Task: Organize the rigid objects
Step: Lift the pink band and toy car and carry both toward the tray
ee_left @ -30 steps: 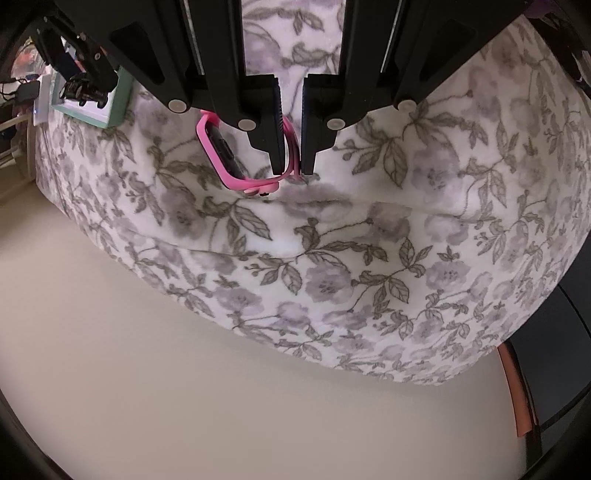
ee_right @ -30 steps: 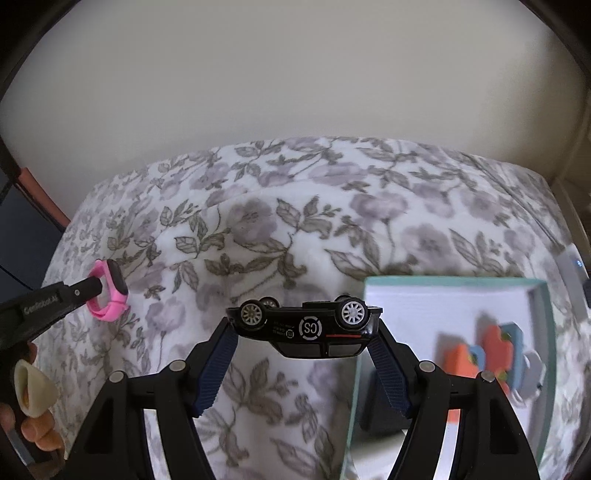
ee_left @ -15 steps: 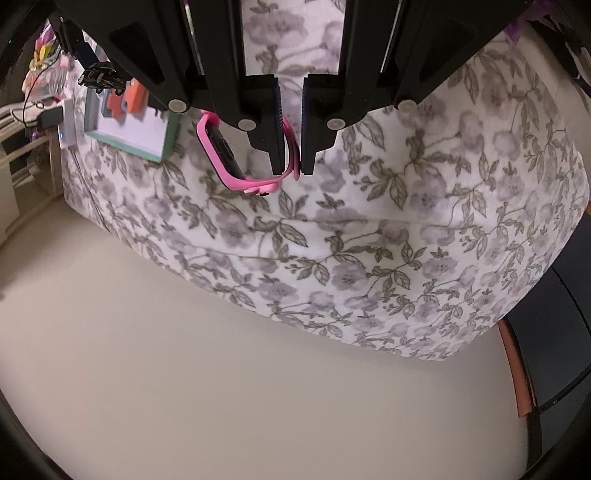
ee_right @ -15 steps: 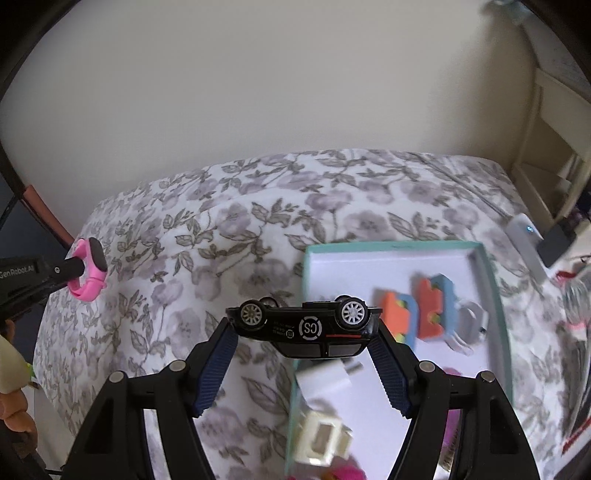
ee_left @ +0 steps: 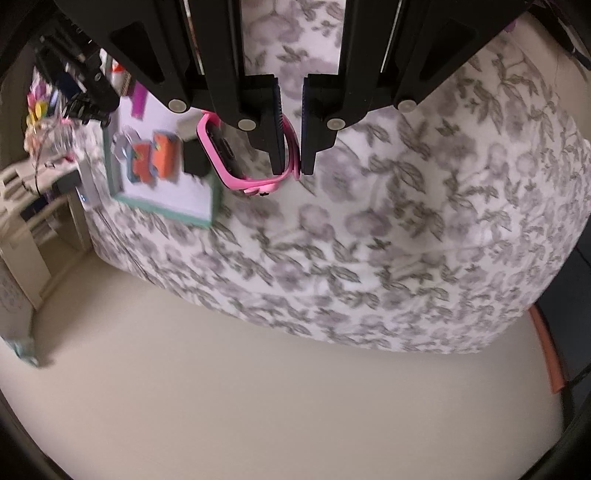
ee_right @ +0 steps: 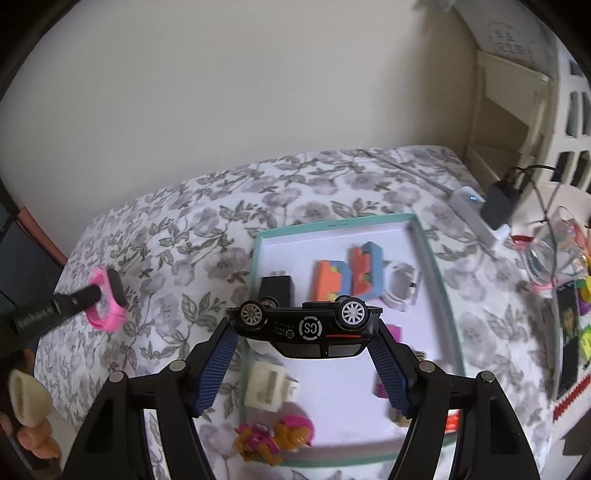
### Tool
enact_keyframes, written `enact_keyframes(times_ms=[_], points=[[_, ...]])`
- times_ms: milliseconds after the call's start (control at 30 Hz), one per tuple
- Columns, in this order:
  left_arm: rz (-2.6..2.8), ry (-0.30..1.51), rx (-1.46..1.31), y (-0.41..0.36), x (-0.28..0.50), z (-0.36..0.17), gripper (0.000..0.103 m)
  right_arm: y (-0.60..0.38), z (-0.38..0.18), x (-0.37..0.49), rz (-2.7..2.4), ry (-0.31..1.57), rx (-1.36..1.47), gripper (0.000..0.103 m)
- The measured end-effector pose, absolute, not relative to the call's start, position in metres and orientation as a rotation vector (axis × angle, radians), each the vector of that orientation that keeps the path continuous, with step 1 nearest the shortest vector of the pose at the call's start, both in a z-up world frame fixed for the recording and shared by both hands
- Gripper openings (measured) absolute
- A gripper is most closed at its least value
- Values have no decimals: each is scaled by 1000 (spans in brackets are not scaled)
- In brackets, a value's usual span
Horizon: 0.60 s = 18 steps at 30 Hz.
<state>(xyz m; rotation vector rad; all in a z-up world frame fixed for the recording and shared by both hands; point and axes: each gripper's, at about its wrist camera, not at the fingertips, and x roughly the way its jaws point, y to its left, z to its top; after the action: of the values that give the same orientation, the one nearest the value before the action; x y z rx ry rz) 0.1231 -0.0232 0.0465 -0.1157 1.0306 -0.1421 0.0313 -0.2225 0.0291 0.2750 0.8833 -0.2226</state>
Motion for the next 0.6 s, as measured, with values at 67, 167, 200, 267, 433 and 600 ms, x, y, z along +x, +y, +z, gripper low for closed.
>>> enact_keyframes(times_ms=[67, 167, 200, 267, 433, 600], points=[[-174, 1043, -104, -34, 115, 41, 8, -228, 31, 22, -238, 880, 271, 74], [-215, 1044, -67, -53, 103, 37, 9, -238, 33, 10, -251, 878, 303, 74], [-230, 1043, -52, -59, 100, 37, 9, -242, 33, 6, -258, 881, 319, 74], [-259, 1037, -24, -73, 93, 35, 9, -249, 33, 1, -270, 884, 339, 74], [-306, 1041, 56, -104, 74, 23, 9, -262, 29, -6, -282, 908, 353, 74], [-350, 1057, 139, -136, 64, 5, 9, -274, 13, -4, -302, 966, 369, 75]])
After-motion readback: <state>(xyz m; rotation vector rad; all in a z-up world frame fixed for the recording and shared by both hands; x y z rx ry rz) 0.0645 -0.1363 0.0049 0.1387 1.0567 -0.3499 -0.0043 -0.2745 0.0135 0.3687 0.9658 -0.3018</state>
